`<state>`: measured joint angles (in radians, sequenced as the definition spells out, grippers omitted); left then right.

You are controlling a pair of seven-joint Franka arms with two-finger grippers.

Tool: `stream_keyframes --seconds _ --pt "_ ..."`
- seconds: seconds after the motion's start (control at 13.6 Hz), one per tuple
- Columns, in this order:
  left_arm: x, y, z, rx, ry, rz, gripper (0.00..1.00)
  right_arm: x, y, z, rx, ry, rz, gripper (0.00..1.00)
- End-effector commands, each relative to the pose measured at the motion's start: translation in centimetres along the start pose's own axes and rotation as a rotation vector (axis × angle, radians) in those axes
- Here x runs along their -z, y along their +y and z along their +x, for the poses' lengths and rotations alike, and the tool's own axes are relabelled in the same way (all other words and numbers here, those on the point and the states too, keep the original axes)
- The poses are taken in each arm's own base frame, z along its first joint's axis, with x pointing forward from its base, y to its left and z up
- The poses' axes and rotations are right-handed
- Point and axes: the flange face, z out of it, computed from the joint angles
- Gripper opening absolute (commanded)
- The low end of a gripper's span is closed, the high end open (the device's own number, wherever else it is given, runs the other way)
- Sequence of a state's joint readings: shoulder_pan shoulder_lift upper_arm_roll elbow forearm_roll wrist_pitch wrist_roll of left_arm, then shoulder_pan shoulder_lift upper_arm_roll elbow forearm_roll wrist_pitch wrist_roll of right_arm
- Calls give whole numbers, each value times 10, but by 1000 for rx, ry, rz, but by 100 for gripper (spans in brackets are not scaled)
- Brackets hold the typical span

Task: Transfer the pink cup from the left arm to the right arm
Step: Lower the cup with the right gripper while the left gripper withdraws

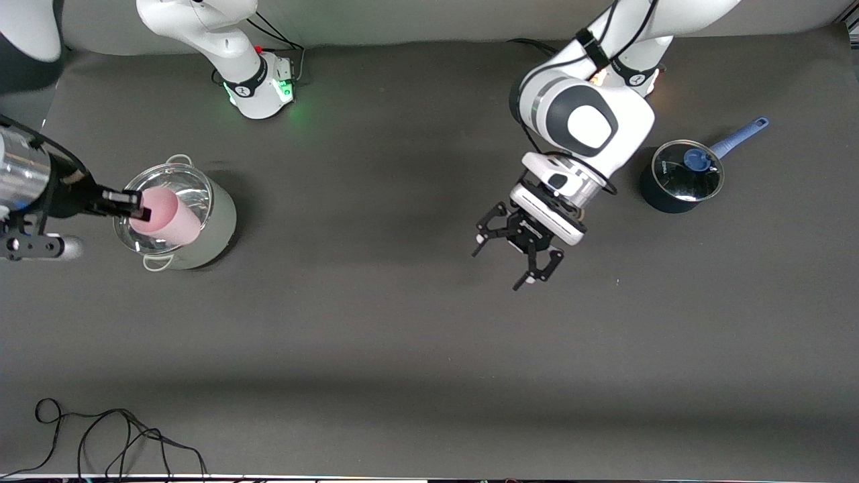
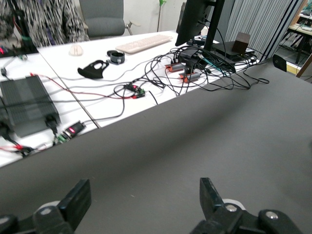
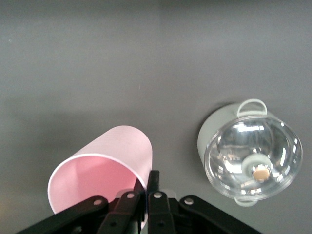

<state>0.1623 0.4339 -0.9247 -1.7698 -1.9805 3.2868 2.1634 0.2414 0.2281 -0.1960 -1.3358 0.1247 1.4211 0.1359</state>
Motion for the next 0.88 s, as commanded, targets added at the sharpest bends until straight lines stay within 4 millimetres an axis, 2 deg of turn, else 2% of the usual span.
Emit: stream_keyframes --seconds 0.0,0.07,0.15,0.37,0.44,0.59,0.81 --pt "-2 -5 6 -34 21 -8 99 -53 6 -1 16 26 -5 0" --pt "-3 -10 6 -36 21 -3 99 -73 8 5 12 35 -4 0" --pt "-3 -23 1 -21 17 7 99 -97 11 9 5 37 -4 0" --pt "-5 -28 0 -19 20 6 99 -166 21 16 -22 24 -2 0" --pt "-7 -31 1 -52 32 -10 99 -188 24 18 -31 15 -5 0" --pt "-7 -57 15 -288 42 6 99 -223 29 17 -39 7 -14 0" --pt "-9 -76 17 -378 56 -24 99 -273 33 29 -51 -22 -39 0"
